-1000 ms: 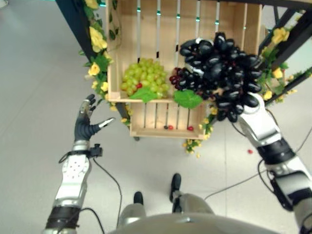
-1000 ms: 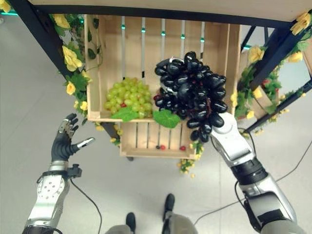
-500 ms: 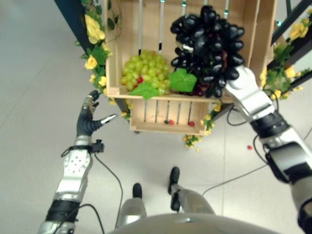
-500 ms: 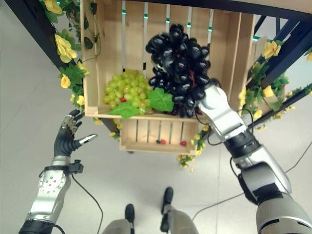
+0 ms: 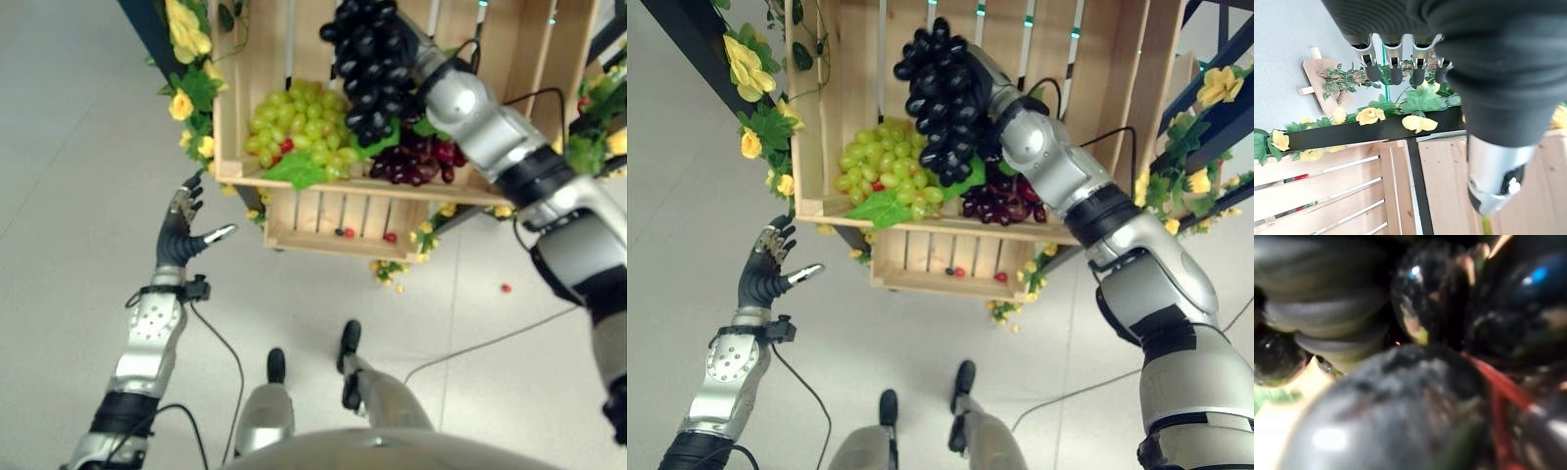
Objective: Pick up the fruits from the basket on one side to the basket on the other side
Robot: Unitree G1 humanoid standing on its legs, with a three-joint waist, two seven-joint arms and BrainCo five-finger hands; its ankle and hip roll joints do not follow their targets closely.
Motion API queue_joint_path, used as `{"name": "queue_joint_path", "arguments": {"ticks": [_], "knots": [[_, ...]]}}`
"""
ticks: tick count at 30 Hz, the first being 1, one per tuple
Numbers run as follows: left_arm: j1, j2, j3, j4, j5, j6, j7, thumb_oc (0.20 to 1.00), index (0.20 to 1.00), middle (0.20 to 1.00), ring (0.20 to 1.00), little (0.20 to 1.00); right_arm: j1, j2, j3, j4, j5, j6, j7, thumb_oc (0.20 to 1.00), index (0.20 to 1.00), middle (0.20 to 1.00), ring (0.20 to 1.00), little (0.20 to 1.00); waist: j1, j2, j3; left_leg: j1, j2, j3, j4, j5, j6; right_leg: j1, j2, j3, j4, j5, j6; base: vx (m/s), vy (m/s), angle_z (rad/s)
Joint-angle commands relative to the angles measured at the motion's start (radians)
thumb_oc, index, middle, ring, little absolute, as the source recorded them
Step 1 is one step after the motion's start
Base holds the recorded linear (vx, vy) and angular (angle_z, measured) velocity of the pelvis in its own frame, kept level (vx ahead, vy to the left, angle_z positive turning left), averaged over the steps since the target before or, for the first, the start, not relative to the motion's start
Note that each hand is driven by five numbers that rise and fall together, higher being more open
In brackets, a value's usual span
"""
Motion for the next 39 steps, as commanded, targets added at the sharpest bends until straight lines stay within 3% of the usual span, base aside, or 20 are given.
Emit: {"name": "queue_joint_path", "arguments": {"ticks": [1,3,4,5,8,16,17,18,26,34,39], "knots": [[-0.010,0.086,-0.001,-0.067,0.029,-0.044,0.018,1.000,1.000,1.000,1.000,1.000,-0.156,-0.060,0.040,-0.030,-0.183,-0.013,-0.069,0.200,0.200,0.200,0.200,0.200,0.023,-0.058,-0.016,-0.066,-0.060,0.017,0.121,-0.093,0.051,0.001,-0.077,0.022,0.120,-0.122,0.157,0.00,0.000,0.00],[-0.012,0.086,-0.001,-0.067,0.053,-0.041,0.022,1.000,1.000,1.000,1.000,1.000,-0.180,-0.112,0.109,-0.049,-0.411,0.003,-0.065,0.200,0.200,0.200,0.200,0.200,0.028,-0.058,-0.014,-0.065,-0.060,0.010,0.121,-0.097,0.051,0.004,-0.077,0.018,0.122,-0.127,0.158,0.00,-0.004,0.10],[-0.013,0.086,-0.001,-0.066,0.053,-0.041,0.022,1.000,1.000,1.000,1.000,1.000,-0.180,-0.112,0.109,-0.049,-0.411,0.003,-0.065,0.200,0.200,0.200,0.200,0.200,0.027,-0.058,-0.014,-0.066,-0.060,0.010,0.120,-0.096,0.051,0.003,-0.077,0.018,0.121,-0.126,0.158,0.00,0.002,0.17],[-0.016,0.089,-0.001,-0.067,0.065,-0.039,0.023,1.000,1.000,1.000,1.000,1.000,-0.210,-0.156,0.196,-0.078,-0.562,-0.006,-0.059,0.200,0.200,0.200,0.200,0.200,0.030,-0.061,-0.014,-0.063,-0.059,0.010,0.118,-0.097,0.049,0.005,-0.077,0.017,0.121,-0.129,0.159,0.00,-0.002,0.13],[-0.029,0.105,-0.011,-0.069,0.104,-0.038,0.027,1.000,1.000,1.000,1.000,1.000,-0.246,-0.217,0.325,-0.128,-0.754,-0.033,-0.028,0.200,0.200,0.200,0.200,0.200,0.032,-0.065,-0.012,-0.056,-0.058,0.003,0.112,-0.102,0.046,0.012,-0.076,0.012,0.120,-0.135,0.162,0.00,0.001,0.05],[-0.033,0.092,-0.012,-0.065,0.115,-0.029,0.034,1.000,1.000,1.000,1.000,1.000,-0.240,-0.206,0.335,-0.081,-0.784,-0.022,-0.013,0.200,0.200,0.200,0.200,0.200,0.032,-0.071,-0.009,-0.059,-0.062,0.000,0.107,-0.092,0.047,0.011,-0.082,0.008,0.112,-0.125,0.161,0.00,0.000,0.00],[-0.033,0.092,-0.010,-0.064,0.116,-0.028,0.036,1.000,1.000,1.000,1.000,1.000,-0.240,-0.203,0.340,-0.070,-0.788,-0.020,-0.012,0.357,0.357,0.357,0.357,0.357,0.033,-0.072,-0.009,-0.059,-0.062,0.001,0.107,-0.092,0.048,0.012,-0.081,0.009,0.112,-0.125,0.160,0.00,0.000,0.00],[-0.032,0.090,-0.009,-0.063,0.115,-0.027,0.036,1.000,1.000,1.000,1.000,1.000,-0.240,-0.195,0.347,-0.057,-0.787,-0.020,-0.004,1.000,1.000,1.000,1.000,1.000,0.033,-0.072,-0.010,-0.058,-0.063,0.001,0.107,-0.093,0.048,0.013,-0.081,0.010,0.111,-0.125,0.160,0.00,0.000,0.00],[-0.031,0.080,-0.002,-0.064,0.119,-0.023,0.035,1.000,1.000,1.000,1.000,1.000,-0.237,-0.178,0.355,-0.028,-0.777,-0.019,0.014,1.000,1.000,1.000,1.000,1.000,0.029,-0.072,-0.014,-0.058,-0.063,0.000,0.102,-0.090,0.047,0.015,-0.080,0.010,0.106,-0.125,0.159,0.00,0.000,0.00],[-0.026,0.079,0.001,-0.064,0.121,-0.026,0.033,1.000,1.000,1.000,1.000,1.000,-0.226,-0.224,0.373,-0.026,-0.772,-0.029,0.009,1.000,1.000,1.000,1.000,1.000,0.027,-0.071,-0.018,-0.056,-0.064,-0.006,0.099,-0.088,0.045,0.020,-0.082,0.004,0.105,-0.127,0.158,0.00,0.000,0.00],[-0.015,0.079,0.021,-0.066,0.135,-0.022,0.032,1.000,1.000,1.000,1.000,1.000,-0.237,-0.355,0.361,-0.183,-0.698,-0.053,0.025,1.000,1.000,1.000,1.000,1.000,0.015,-0.077,-0.017,-0.058,-0.065,-0.008,0.097,-0.085,0.046,0.019,-0.083,0.001,0.106,-0.125,0.162,0.00,0.005,0.04]]}}
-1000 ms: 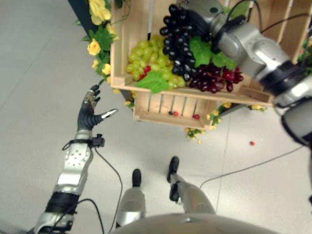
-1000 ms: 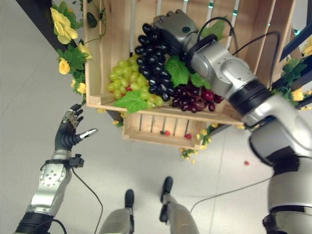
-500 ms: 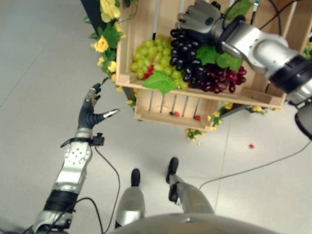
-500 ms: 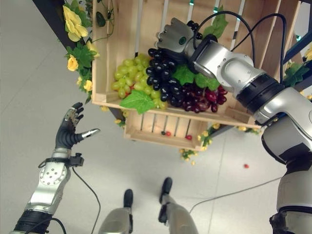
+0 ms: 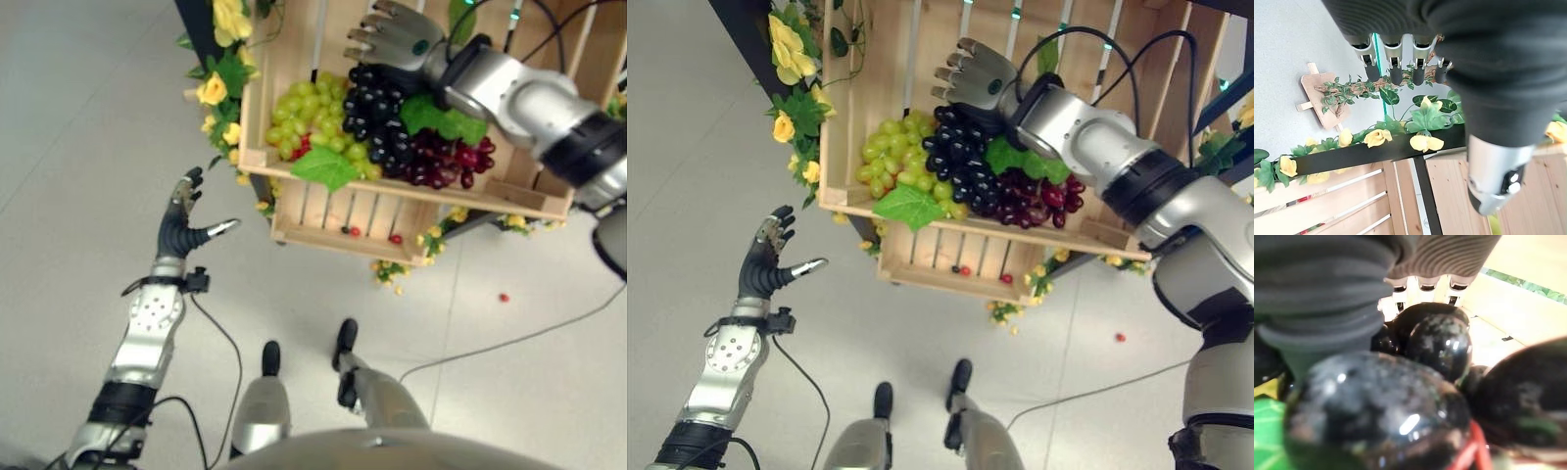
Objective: Pick up the fruits from the basket on one side to the basket on the other side
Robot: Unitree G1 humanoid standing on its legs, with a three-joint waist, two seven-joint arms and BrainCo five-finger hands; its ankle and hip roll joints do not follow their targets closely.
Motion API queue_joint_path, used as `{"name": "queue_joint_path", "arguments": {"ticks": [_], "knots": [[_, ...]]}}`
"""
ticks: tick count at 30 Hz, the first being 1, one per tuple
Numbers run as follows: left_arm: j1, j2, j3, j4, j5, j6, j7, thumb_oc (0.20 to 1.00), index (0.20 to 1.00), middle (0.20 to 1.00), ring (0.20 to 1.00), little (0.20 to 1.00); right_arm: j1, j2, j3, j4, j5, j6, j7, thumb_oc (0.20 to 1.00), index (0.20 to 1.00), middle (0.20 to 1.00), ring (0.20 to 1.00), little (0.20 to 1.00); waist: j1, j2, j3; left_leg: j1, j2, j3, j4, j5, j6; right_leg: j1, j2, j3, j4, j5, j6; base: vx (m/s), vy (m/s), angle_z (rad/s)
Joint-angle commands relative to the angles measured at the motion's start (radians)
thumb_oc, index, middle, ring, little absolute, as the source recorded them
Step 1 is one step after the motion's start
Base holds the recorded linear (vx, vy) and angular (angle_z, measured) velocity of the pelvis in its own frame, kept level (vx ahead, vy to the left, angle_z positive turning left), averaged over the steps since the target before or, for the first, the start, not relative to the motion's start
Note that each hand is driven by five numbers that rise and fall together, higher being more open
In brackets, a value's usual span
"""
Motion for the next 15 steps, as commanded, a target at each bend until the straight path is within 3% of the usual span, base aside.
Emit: {"name": "queue_joint_path", "arguments": {"ticks": [1,8,10,11,15], "knots": [[0.019,0.061,0.027,-0.067,0.047,-0.029,0.013,1.000,1.000,1.000,1.000,1.000,-0.072,-0.091,0.011,-0.072,0.072,-0.001,-0.012,1.000,1.000,1.000,1.000,1.000,-0.010,-0.045,-0.024,-0.049,-0.051,0.033,0.081,-0.087,0.045,0.004,-0.067,0.009,0.106,-0.125,0.161,0.00,0.000,0.00],[0.052,0.056,0.068,-0.085,0.060,-0.022,0.001,1.000,1.000,1.000,1.000,1.000,-0.130,-0.328,-0.020,-0.389,0.245,-0.055,0.021,1.000,1.000,1.000,1.000,1.000,-0.029,-0.059,-0.031,-0.052,-0.050,0.037,0.082,-0.086,0.043,0.004,-0.067,0.010,0.104,-0.124,0.164,0.00,0.000,0.00],[0.060,0.057,0.075,-0.087,0.060,-0.022,-0.002,1.000,1.000,1.000,1.000,1.000,-0.135,-0.357,-0.025,-0.416,0.267,-0.059,0.026,1.000,1.000,1.000,1.000,1.000,-0.031,-0.060,-0.033,-0.052,-0.050,0.037,0.080,-0.086,0.043,0.004,-0.066,0.011,0.103,-0.124,0.164,0.01,0.001,-0.02],[0.083,0.055,0.097,-0.096,0.064,-0.024,-0.011,1.000,1.000,1.000,1.000,1.000,-0.133,-0.461,-0.022,-0.488,0.332,-0.086,0.031,1.000,1.000,1.000,1.000,1.000,-0.040,-0.064,-0.039,-0.050,-0.048,0.039,0.078,-0.085,0.040,0.007,-0.066,0.006,0.102,-0.125,0.165,0.00,0.000,0.00],[0.099,0.049,0.111,-0.102,0.068,-0.023,-0.015,1.000,1.000,1.000,1.000,1.000,-0.078,-0.552,-0.071,-0.529,0.358,-0.096,0.021,1.000,1.000,1.000,1.000,1.000,-0.047,-0.063,-0.044,-0.047,-0.049,0.037,0.076,-0.086,0.040,0.011,-0.067,0.002,0.102,-0.126,0.167,0.01,0.002,0.02]]}}
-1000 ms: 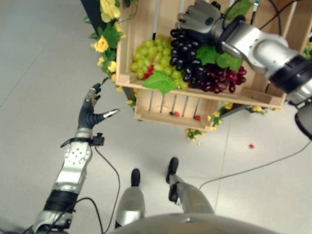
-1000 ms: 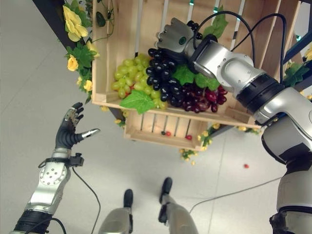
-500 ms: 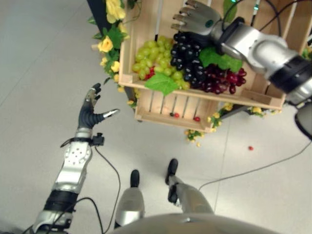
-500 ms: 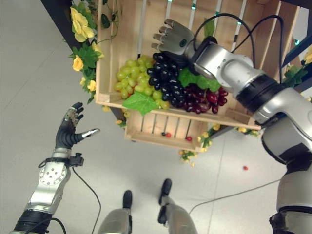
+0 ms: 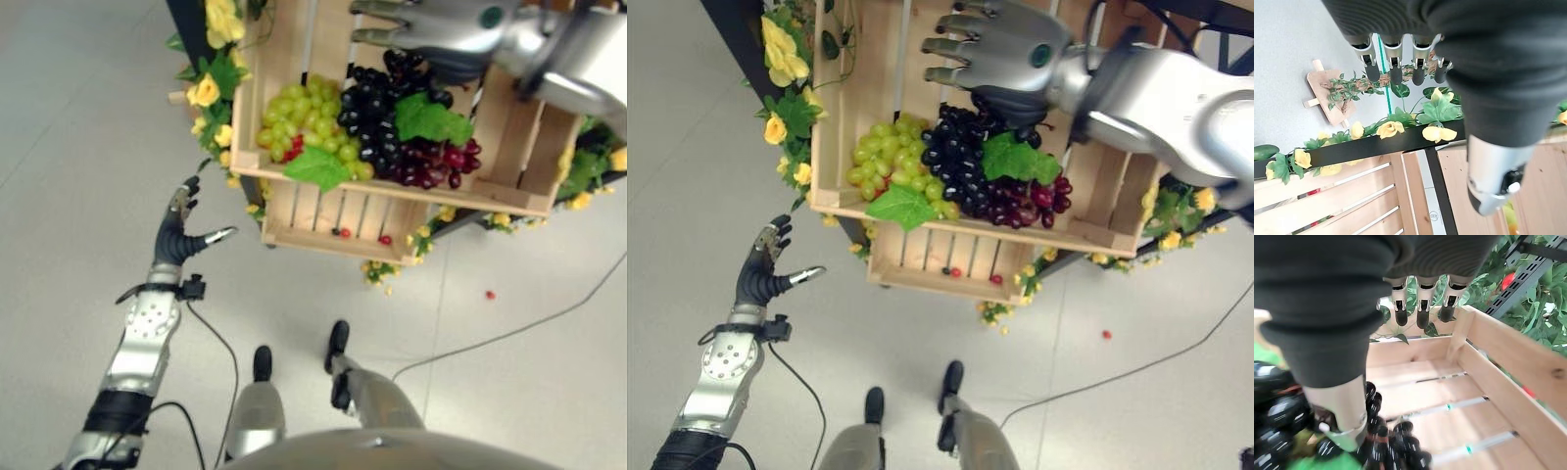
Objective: Pick up the fruits from the basket on one side to the basket on the other side
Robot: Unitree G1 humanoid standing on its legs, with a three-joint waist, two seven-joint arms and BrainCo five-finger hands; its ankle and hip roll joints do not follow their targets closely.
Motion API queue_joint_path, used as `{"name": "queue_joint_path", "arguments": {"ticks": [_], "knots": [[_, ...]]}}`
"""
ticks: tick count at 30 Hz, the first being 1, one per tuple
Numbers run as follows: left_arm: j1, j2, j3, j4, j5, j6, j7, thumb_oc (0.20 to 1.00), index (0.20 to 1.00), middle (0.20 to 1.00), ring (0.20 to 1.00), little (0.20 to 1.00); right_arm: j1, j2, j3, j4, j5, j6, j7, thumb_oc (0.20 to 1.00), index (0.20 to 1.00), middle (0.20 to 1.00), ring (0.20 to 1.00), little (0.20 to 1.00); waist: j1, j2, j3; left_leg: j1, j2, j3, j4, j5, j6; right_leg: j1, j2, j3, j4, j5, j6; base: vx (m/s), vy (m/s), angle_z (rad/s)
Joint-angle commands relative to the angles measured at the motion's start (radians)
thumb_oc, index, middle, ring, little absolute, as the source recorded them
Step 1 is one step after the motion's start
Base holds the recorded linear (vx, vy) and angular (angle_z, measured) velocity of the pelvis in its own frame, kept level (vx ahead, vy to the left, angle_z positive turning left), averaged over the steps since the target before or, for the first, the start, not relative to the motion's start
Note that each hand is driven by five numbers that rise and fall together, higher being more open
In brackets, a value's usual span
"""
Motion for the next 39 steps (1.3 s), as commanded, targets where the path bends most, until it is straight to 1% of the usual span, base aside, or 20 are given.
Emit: {"name": "queue_joint_path", "arguments": {"ticks": [1,3,5,8,12,13,14,15,16,17,18,19,20,21,22,23,24,26,32,39], "knots": [[0.030,0.048,0.053,-0.096,0.028,-0.043,-0.001,1.000,1.000,1.000,1.000,1.000,0.002,-0.073,-0.070,-0.008,0.056,0.008,-0.015,1.000,1.000,1.000,1.000,1.000,0.005,-0.016,-0.025,-0.043,-0.046,0.038,0.078,-0.090,0.037,0.014,-0.064,0.000,0.104,-0.126,0.166,0.00,0.000,0.00],[0.031,0.046,0.056,-0.095,0.031,-0.043,-0.001,1.000,1.000,1.000,1.000,1.000,0.039,-0.094,-0.101,-0.021,0.057,0.003,-0.017,1.000,1.000,1.000,1.000,1.000,0.003,-0.017,-0.027,-0.042,-0.046,0.038,0.078,-0.091,0.037,0.015,-0.065,0.000,0.105,-0.127,0.167,0.00,0.000,0.00],[0.043,0.024,0.070,-0.093,0.038,-0.044,-0.001,1.000,1.000,1.000,1.000,1.000,0.149,-0.147,-0.202,-0.063,0.080,-0.014,-0.015,1.000,1.000,1.000,1.000,1.000,-0.013,-0.005,-0.037,-0.036,-0.047,0.037,0.078,-0.095,0.038,0.020,-0.065,0.004,0.107,-0.129,0.169,0.00,0.000,0.00],[0.051,0.012,0.077,-0.096,0.043,-0.045,-0.002,1.000,1.000,1.000,1.000,1.000,0.238,-0.167,-0.293,-0.073,0.093,-0.019,-0.023,1.000,1.000,1.000,1.000,1.000,-0.022,0.001,-0.043,-0.033,-0.047,0.039,0.077,-0.096,0.038,0.021,-0.066,0.006,0.107,-0.130,0.169,0.00,0.000,0.00],[0.068,-0.014,0.096,-0.097,0.041,-0.048,-0.002,1.000,1.000,1.000,1.000,1.000,0.488,-0.142,-0.528,-0.070,0.193,-0.032,-0.027,1.000,1.000,1.000,1.000,1.000,-0.046,0.017,-0.052,-0.027,-0.049,0.044,0.073,-0.097,0.040,0.024,-0.064,0.010,0.108,-0.133,0.170,0.00,0.003,0.01],[0.072,-0.029,0.105,-0.099,0.033,-0.053,-0.002,1.000,1.000,1.000,1.000,1.000,0.683,-0.060,-0.718,-0.071,0.366,-0.057,-0.012,1.000,1.000,1.000,1.000,1.000,-0.061,0.022,-0.055,-0.020,-0.046,0.043,0.075,-0.106,0.040,0.032,-0.061,0.012,0.111,-0.138,0.171,0.00,0.008,-0.05],[0.071,-0.018,0.102,-0.100,0.033,-0.053,-0.002,1.000,1.000,1.000,1.000,1.000,0.732,-0.057,-0.769,-0.081,0.368,-0.057,-0.006,1.000,1.000,1.000,1.000,1.000,-0.057,0.011,-0.054,-0.024,-0.048,0.042,0.075,-0.100,0.041,0.030,-0.064,0.010,0.109,-0.133,0.170,0.00,0.000,0.00],[0.066,-0.017,0.092,-0.099,0.013,-0.057,-0.012,1.000,1.000,1.000,1.000,1.000,0.979,0.114,-0.988,-0.090,0.727,-0.080,0.083,1.000,1.000,1.000,1.000,1.000,-0.053,0.005,-0.055,-0.018,-0.047,0.041,0.077,-0.106,0.042,0.037,-0.063,0.007,0.109,-0.139,0.170,-0.01,-0.006,0.06],[0.063,-0.007,0.086,-0.100,0.012,-0.057,-0.013,1.000,1.000,1.000,1.000,1.000,1.017,0.117,-1.029,-0.101,0.735,-0.079,0.092,1.000,1.000,1.000,1.000,1.000,-0.046,-0.004,-0.055,-0.022,-0.050,0.040,0.076,-0.100,0.042,0.034,-0.065,0.006,0.107,-0.135,0.170,0.01,-0.005,0.08],[0.056,-0.021,0.066,-0.099,-0.018,-0.060,-0.021,1.000,1.000,1.000,1.000,1.000,1.174,0.379,-1.132,-0.052,1.126,-0.082,0.160,1.000,1.000,1.000,1.000,1.000,-0.034,0.003,-0.052,-0.014,-0.049,0.038,0.079,-0.109,0.044,0.045,-0.066,0.001,0.110,-0.141,0.169,0.00,0.000,0.00],[0.056,-0.023,0.060,-0.095,-0.028,-0.057,-0.018,1.000,1.000,1.000,1.000,1.000,1.257,0.509,-1.156,-0.061,1.215,-0.074,0.178,1.000,1.000,1.000,1.000,1.000,-0.028,0.004,-0.052,-0.012,-0.051,0.040,0.079,-0.109,0.045,0.047,-0.067,0.003,0.112,-0.141,0.169,0.00,0.009,-0.03],[0.056,-0.019,0.059,-0.096,-0.028,-0.057,-0.018,1.000,1.000,1.000,1.000,1.000,1.264,0.513,-1.162,-0.066,1.216,-0.073,0.179,1.000,1.000,1.000,1.000,1.000,-0.026,-0.001,-0.054,-0.015,-0.053,0.040,0.078,-0.104,0.046,0.044,-0.070,0.003,0.111,-0.138,0.168,-0.02,0.018,-0.08],[0.058,-0.023,0.063,-0.088,-0.033,-0.052,-0.019,1.000,1.000,1.000,1.000,1.000,1.321,0.592,-1.151,-0.098,1.263,-0.063,0.215,1.000,1.000,1.000,1.000,1.000,-0.027,0.002,-0.054,-0.011,-0.054,0.041,0.078,-0.104,0.046,0.049,-0.070,0.003,0.110,-0.138,0.169,0.01,0.022,-0.05],[0.071,-0.035,0.082,-0.087,-0.035,-0.044,-0.027,1.000,1.000,1.000,1.000,1.000,1.434,0.746,-1.164,-0.125,1.298,-0.039,0.234,1.000,1.000,1.000,1.000,1.000,-0.031,0.014,-0.062,-0.007,-0.057,0.039,0.077,-0.104,0.047,0.058,-0.073,0.000,0.109,-0.139,0.169,0.00,0.000,0.00],[0.074,-0.032,0.082,-0.088,-0.036,-0.044,-0.028,1.000,1.000,1.000,1.000,1.000,1.441,0.750,-1.166,-0.129,1.298,-0.037,0.234,1.000,1.000,1.000,1.000,1.000,-0.030,0.011,-0.065,-0.006,-0.057,0.038,0.077,-0.104,0.047,0.059,-0.073,-0.001,0.108,-0.139,0.169,0.03,0.023,0.05],[0.082,-0.035,0.089,-0.087,-0.035,-0.042,-0.025,1.000,1.000,1.000,1.000,1.000,1.478,0.822,-1.167,-0.127,1.312,-0.043,0.209,1.000,1.000,1.000,1.000,1.000,-0.031,0.016,-0.068,-0.001,-0.058,0.038,0.077,-0.105,0.047,0.066,-0.073,-0.004,0.107,-0.140,0.169,0.02,0.025,0.06],[0.092,-0.045,0.100,-0.086,-0.035,-0.042,-0.023,1.000,1.000,1.000,1.000,1.000,1.533,0.875,-1.170,-0.142,1.312,-0.045,0.223,1.000,1.000,1.000,1.000,1.000,-0.035,0.021,-0.075,0.002,-0.061,0.036,0.075,-0.103,0.047,0.073,-0.075,-0.005,0.103,-0.139,0.169,0.04,0.039,0.06],[0.114,-0.059,0.114,-0.081,-0.017,-0.044,-0.023,1.000,1.000,1.000,1.000,1.000,1.622,0.952,-1.173,-0.168,1.311,-0.034,0.229,1.000,1.000,1.000,1.000,1.000,-0.041,0.033,-0.088,0.016,-0.065,0.034,0.072,-0.106,0.049,0.088,-0.077,-0.009,0.098,-0.141,0.170,0.04,0.053,0.01],[0.178,-0.085,0.146,-0.080,0.010,-0.067,-0.013,1.000,1.000,1.000,1.000,1.000,1.752,1.012,-1.188,-0.215,1.275,-0.025,0.248,1.000,1.000,1.000,1.000,1.000,-0.063,0.052,-0.126,0.069,-0.073,0.054,0.045,-0.106,0.056,0.128,-0.077,-0.001,0.085,-0.139,0.175,0.01,0.063,-0.01],[0.190,-0.099,0.141,-0.085,0.011,-0.084,-0.006,1.000,1.000,1.000,1.000,1.000,1.791,1.031,-1.198,-0.230,1.244,-0.038,0.240,1.000,1.000,1.000,1.000,1.000,-0.077,0.062,-0.153,0.094,-0.082,0.068,0.021,-0.100,0.060,0.140,-0.081,0.004,0.075,-0.129,0.183,-0.01,0.056,-0.05]]}}
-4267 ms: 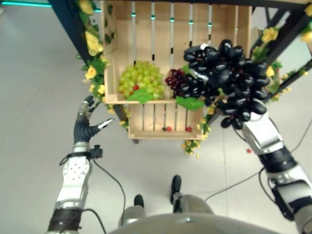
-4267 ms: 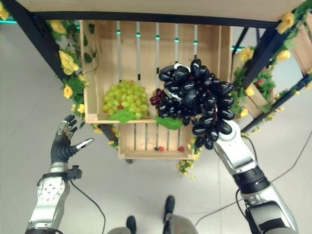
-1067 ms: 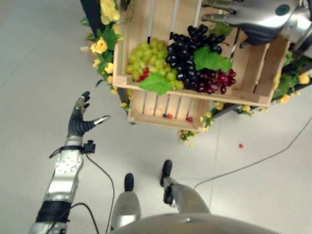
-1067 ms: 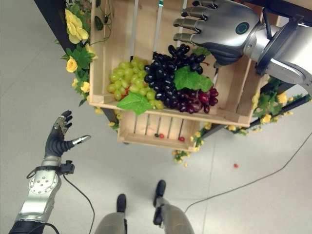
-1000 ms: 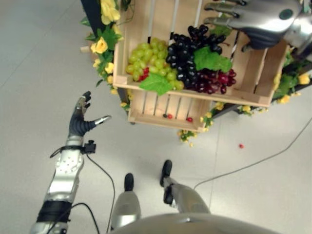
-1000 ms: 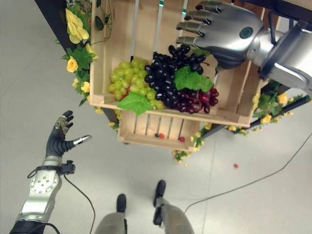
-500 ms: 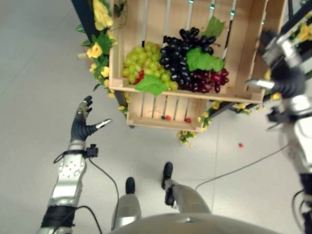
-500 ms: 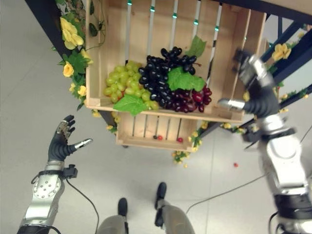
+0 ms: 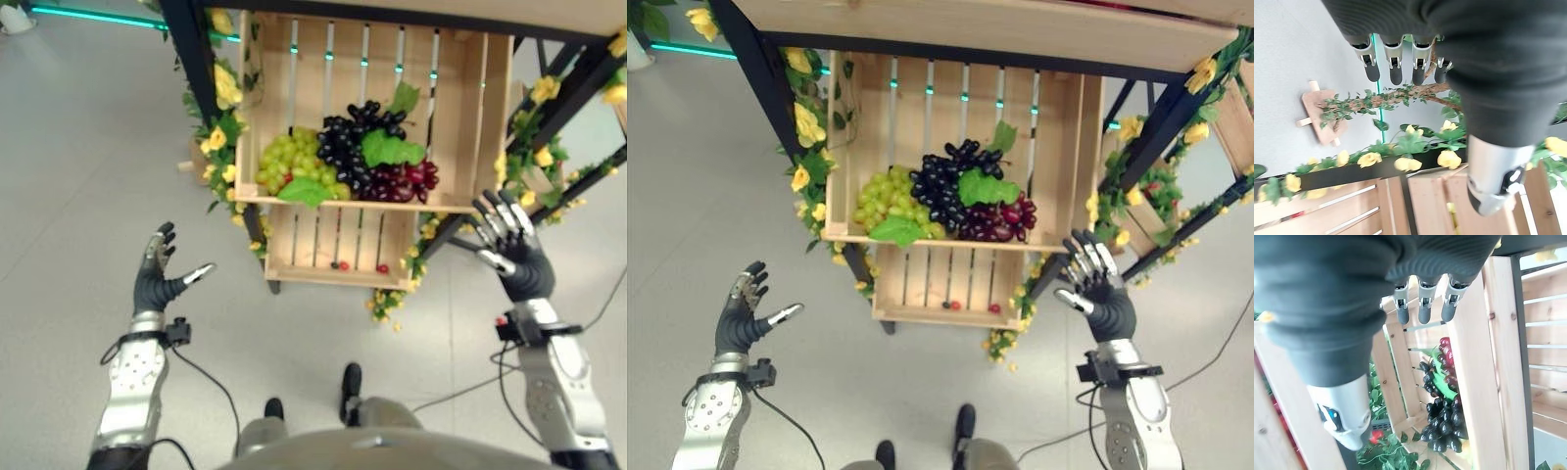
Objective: Pick up the fruits from the basket on one side to the basket on the other side
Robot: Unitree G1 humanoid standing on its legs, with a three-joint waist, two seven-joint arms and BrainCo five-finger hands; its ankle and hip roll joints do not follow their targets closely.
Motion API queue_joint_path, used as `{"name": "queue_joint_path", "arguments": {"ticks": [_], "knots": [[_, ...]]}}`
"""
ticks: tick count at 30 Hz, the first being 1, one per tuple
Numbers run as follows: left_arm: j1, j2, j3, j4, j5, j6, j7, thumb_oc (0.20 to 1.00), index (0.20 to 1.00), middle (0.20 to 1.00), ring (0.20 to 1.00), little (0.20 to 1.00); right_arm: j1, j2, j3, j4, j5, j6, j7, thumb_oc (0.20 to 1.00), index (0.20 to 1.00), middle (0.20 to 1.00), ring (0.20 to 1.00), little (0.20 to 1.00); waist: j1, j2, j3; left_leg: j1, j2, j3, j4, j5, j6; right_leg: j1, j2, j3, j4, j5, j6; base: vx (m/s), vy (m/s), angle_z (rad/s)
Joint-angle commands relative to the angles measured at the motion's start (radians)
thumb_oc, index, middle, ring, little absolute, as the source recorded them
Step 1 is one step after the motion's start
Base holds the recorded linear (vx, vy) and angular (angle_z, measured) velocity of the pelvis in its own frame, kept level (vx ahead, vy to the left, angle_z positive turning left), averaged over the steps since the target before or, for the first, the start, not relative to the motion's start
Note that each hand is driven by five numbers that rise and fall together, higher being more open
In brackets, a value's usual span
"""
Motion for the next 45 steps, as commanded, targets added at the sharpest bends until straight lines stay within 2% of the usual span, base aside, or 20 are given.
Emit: {"name": "queue_joint_path", "arguments": {"ticks": [1,9,12,14,15,16,19,21,23,25,26,27,28,29,30,32,35,37,41,45], "knots": [[-0.001,0.028,0.044,-0.053,0.017,-0.077,0.012,1.000,1.000,1.000,1.000,1.000,-0.033,0.011,-0.033,-0.069,-0.020,-0.050,0.001,1.000,1.000,1.000,1.000,1.000,-0.023,-0.009,-0.011,-0.009,-0.063,0.050,0.060,-0.108,0.041,0.059,-0.059,-0.008,0.058,-0.111,0.154,-0.03,0.041,-0.06],[0.010,0.019,0.047,-0.074,0.006,-0.094,0.004,1.000,1.000,1.000,1.000,1.000,-0.024,0.013,-0.033,-0.042,-0.073,-0.056,-0.003,1.000,1.000,1.000,1.000,1.000,-0.022,0.004,-0.003,0.004,-0.087,0.041,0.036,-0.096,0.069,0.020,-0.086,0.017,0.123,-0.088,0.177,-0.06,0.093,-0.02],[0.011,0.017,0.045,-0.086,-0.015,-0.095,-0.011,1.000,1.000,1.000,1.000,1.000,-0.036,0.003,-0.022,-0.027,-0.118,-0.061,-0.013,1.000,1.000,1.000,1.000,1.000,-0.020,0.019,0.007,0.012,-0.095,0.001,0.027,-0.085,0.086,-0.019,-0.091,0.073,0.219,-0.091,0.178,-0.06,0.108,0.11],[0.000,0.022,0.037,-0.094,-0.060,-0.099,-0.032,1.000,1.000,1.000,1.000,1.000,-0.059,-0.005,0.011,-0.005,-0.146,-0.063,-0.017,1.000,1.000,1.000,1.000,1.000,-0.023,0.037,0.021,0.006,-0.090,-0.066,0.030,-0.068,0.096,-0.052,-0.029,0.201,0.341,-0.146,0.173,-0.08,0.043,0.42],[0.000,0.022,0.038,-0.094,-0.060,-0.098,-0.032,1.000,1.000,1.000,1.000,1.000,-0.061,-0.005,0.011,-0.004,-0.146,-0.063,-0.017,1.000,1.000,1.000,1.000,1.000,-0.023,0.037,0.020,0.001,-0.091,-0.065,0.030,-0.065,0.096,-0.055,-0.029,0.201,0.340,-0.143,0.173,0.00,-0.041,0.74],[-0.022,0.029,0.020,-0.096,-0.085,-0.102,-0.046,1.000,1.000,1.000,1.000,1.000,-0.058,-0.014,0.016,-0.005,-0.158,-0.067,-0.011,1.000,1.000,1.000,1.000,1.000,-0.037,0.039,0.006,-0.005,-0.091,-0.129,0.034,-0.059,0.091,-0.027,0.035,0.309,0.317,-0.209,0.154,0.02,-0.042,0.72],[-0.052,0.032,-0.006,-0.096,-0.106,-0.099,-0.061,1.000,1.000,1.000,1.000,1.000,-0.060,-0.034,0.012,-0.016,-0.178,-0.071,-0.013,1.000,1.000,1.000,1.000,1.000,-0.033,0.035,-0.008,-0.034,-0.097,-0.215,0.051,-0.045,0.083,0.002,0.087,0.403,0.278,-0.240,0.133,0.03,-0.143,1.58],[-0.089,0.026,-0.035,-0.102,-0.124,-0.097,-0.065,1.000,1.000,1.000,1.000,1.000,-0.052,-0.032,0.005,-0.017,-0.163,-0.075,-0.012,1.000,1.000,1.000,1.000,1.000,-0.019,0.024,-0.011,-0.072,-0.119,-0.363,0.082,-0.022,0.052,0.057,0.105,0.360,0.241,-0.267,0.097,0.00,-0.263,2.36],[-0.091,0.019,-0.036,-0.106,-0.139,-0.099,-0.064,1.000,1.000,1.000,1.000,1.000,-0.050,-0.028,0.007,-0.018,-0.149,-0.081,-0.014,1.000,1.000,1.000,1.000,1.000,0.001,0.021,-0.005,-0.080,-0.118,-0.397,0.093,-0.016,0.036,0.074,0.100,0.322,0.222,-0.273,0.090,-0.04,-0.216,2.13],[-0.098,0.016,-0.032,-0.118,-0.156,-0.102,-0.062,1.000,1.000,1.000,1.000,1.000,-0.062,-0.026,0.005,-0.018,-0.134,-0.091,-0.018,1.000,1.000,1.000,1.000,1.000,0.033,0.016,0.000,-0.122,-0.121,-0.458,0.113,0.006,0.002,0.104,0.081,0.210,0.160,-0.269,0.087,-0.12,-0.324,1.71],[-0.106,0.014,-0.031,-0.121,-0.173,-0.106,-0.057,1.000,1.000,1.000,1.000,1.000,-0.072,-0.032,-0.007,-0.023,-0.136,-0.101,-0.032,1.000,1.000,1.000,1.000,1.000,0.039,0.016,0.009,-0.171,-0.107,-0.434,0.109,0.042,-0.016,0.126,0.072,0.125,0.116,-0.272,0.086,-0.11,-0.225,1.91],[-0.106,0.013,-0.030,-0.121,-0.173,-0.105,-0.057,1.000,1.000,1.000,1.000,1.000,-0.073,-0.032,-0.007,-0.022,-0.136,-0.101,-0.032,1.000,1.000,1.000,1.000,1.000,0.032,0.018,0.006,-0.176,-0.108,-0.441,0.107,0.049,-0.017,0.124,0.071,0.118,0.111,-0.266,0.086,-0.24,-0.141,2.80],[-0.126,0.014,-0.031,-0.115,-0.175,-0.103,-0.044,1.000,1.000,1.000,1.000,1.000,-0.097,-0.055,-0.017,-0.028,-0.156,-0.112,-0.054,1.000,1.000,1.000,1.000,1.000,0.035,0.021,0.034,-0.248,-0.058,-0.237,0.119,0.083,-0.019,0.130,0.044,0.026,0.108,-0.270,0.099,-0.17,-0.017,2.25],[-0.127,0.013,-0.030,-0.115,-0.175,-0.103,-0.044,1.000,1.000,1.000,1.000,1.000,-0.100,-0.055,-0.017,-0.027,-0.156,-0.113,-0.055,1.000,1.000,1.000,1.000,1.000,0.035,0.022,0.032,-0.255,-0.058,-0.237,0.121,0.086,-0.019,0.125,0.044,0.026,0.107,-0.266,0.099,-0.30,-0.059,2.66],[-0.147,0.019,-0.035,-0.110,-0.174,-0.102,-0.033,1.000,1.000,1.000,1.000,1.000,-0.134,-0.062,-0.004,-0.017,-0.179,-0.124,-0.088,1.000,1.000,1.000,1.000,1.000,0.030,0.018,0.043,-0.270,0.005,-0.039,0.158,0.070,-0.011,0.119,0.016,-0.054,0.105,-0.260,0.102,-0.24,-0.061,2.24],[-0.153,0.019,-0.037,-0.104,-0.172,-0.103,-0.031,1.000,1.000,1.000,1.000,1.000,-0.149,-0.066,0.002,-0.007,-0.187,-0.129,-0.100,1.000,1.000,1.000,1.000,1.000,0.030,0.016,0.044,-0.272,0.023,0.018,0.201,0.054,-0.013,0.119,0.002,-0.109,0.095,-0.252,0.097,-0.21,-0.062,2.05],[-0.144,0.024,-0.024,-0.098,-0.181,-0.111,-0.040,1.000,1.000,1.000,1.000,1.000,-0.151,-0.066,0.002,-0.010,-0.177,-0.128,-0.100,1.000,1.000,1.000,1.000,1.000,0.029,-0.005,0.030,-0.219,0.070,0.130,0.276,-0.042,-0.022,0.137,-0.018,-0.218,0.076,-0.270,0.079,-0.13,-0.037,1.45],[-0.166,0.039,-0.031,-0.082,-0.161,-0.113,-0.018,1.000,1.000,1.000,1.000,1.000,-0.170,-0.055,0.010,0.005,-0.161,-0.138,-0.107,1.000,1.000,1.000,1.000,1.000,0.009,-0.013,0.010,-0.148,0.153,0.280,0.285,-0.074,-0.034,0.145,-0.041,-0.335,0.061,-0.254,0.070,-0.09,0.042,1.47],[-0.161,0.039,-0.019,-0.080,-0.143,-0.118,-0.002,1.000,1.000,1.000,1.000,1.000,-0.158,-0.050,-0.001,-0.001,-0.150,-0.140,-0.106,1.000,1.000,1.000,1.000,1.000,-0.013,0.005,-0.010,-0.094,0.195,0.391,0.224,-0.059,-0.062,0.144,-0.082,-0.438,0.031,-0.204,0.075,-0.08,0.197,2.13],[-0.133,0.037,0.019,-0.097,-0.124,-0.125,0.015,1.000,1.000,1.000,1.000,1.000,-0.169,-0.046,0.003,0.000,-0.188,-0.141,-0.107,1.000,1.000,1.000,1.000,1.000,0.011,0.036,-0.022,-0.091,0.141,0.367,0.099,-0.028,-0.046,0.147,-0.124,-0.497,0.038,-0.155,0.103,-0.01,0.332,1.45]]}}
